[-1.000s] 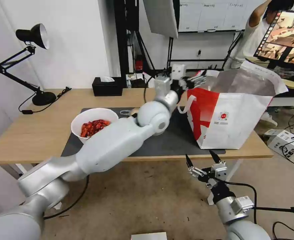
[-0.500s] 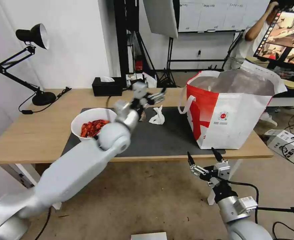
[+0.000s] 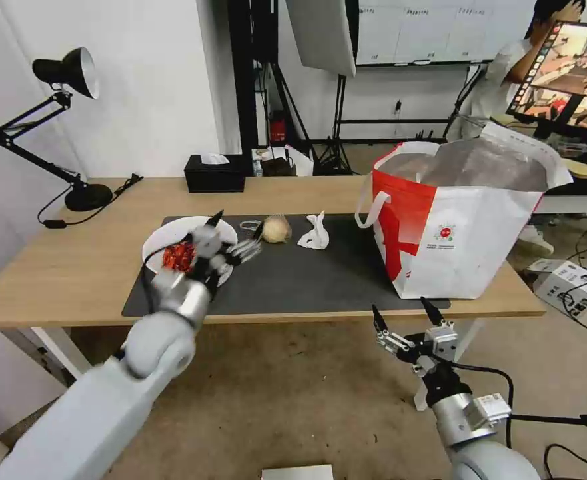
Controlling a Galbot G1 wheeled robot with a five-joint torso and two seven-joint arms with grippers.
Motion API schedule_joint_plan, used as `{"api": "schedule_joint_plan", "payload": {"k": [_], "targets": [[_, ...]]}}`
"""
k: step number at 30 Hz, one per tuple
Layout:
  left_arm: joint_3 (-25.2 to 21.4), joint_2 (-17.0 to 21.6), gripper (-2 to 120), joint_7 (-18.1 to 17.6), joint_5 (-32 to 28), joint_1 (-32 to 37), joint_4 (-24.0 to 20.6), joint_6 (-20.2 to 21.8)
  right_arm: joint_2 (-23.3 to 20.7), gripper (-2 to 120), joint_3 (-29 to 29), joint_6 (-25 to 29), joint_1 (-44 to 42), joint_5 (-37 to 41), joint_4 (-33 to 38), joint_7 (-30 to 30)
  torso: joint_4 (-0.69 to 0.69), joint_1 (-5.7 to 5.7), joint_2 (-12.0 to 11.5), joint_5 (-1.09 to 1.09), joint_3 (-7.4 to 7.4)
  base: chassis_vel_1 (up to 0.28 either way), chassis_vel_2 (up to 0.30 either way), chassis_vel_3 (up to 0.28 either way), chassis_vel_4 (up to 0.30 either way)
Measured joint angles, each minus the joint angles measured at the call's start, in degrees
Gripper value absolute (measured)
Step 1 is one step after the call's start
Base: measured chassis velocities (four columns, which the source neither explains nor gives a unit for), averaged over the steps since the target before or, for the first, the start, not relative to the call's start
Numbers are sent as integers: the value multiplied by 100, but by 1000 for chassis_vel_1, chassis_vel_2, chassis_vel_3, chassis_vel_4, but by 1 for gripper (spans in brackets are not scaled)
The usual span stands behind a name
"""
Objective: Pick up the trash from the table and place it into the takeout bag.
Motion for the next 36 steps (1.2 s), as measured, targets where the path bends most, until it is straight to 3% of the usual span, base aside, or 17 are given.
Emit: {"api": "schedule_joint_plan", "payload": {"k": [1, 2, 4, 8, 17, 36], "targets": [[-673, -254, 100, 151, 236, 863, -309, -55, 43, 100, -33, 19, 0, -3, 1, -3, 0, 0, 0, 1, 0, 0, 0, 0, 0], [-673, -254, 100, 151, 236, 863, -309, -55, 43, 100, -33, 19, 0, -3, 1, -3, 0, 0, 0, 1, 0, 0, 0, 0, 0], [-1551, -820, 100, 481, 720, 2086, -477, -326, 113, 100, -60, 105, -58, -10, 12, -10, 0, 0, 0, 1, 0, 0, 0, 0, 0], [-1876, -1149, 100, 641, 1247, 2604, -410, -573, 134, 100, -62, 182, -77, -11, -44, -24, 1, 0, 0, 0, 0, 0, 0, 0, 0], [-1965, -1594, 100, 660, 1945, 3021, -109, -758, 171, 100, -196, 369, 104, 101, -679, -278, 0, 1, -1, 1, 1, 0, 0, 0, 0], [-1945, -1760, 100, 646, 2028, 3105, -53, -813, 116, 100, -321, 376, 161, 165, -756, -299, -1, 1, -1, 1, 1, 0, 0, 0, 0]]}}
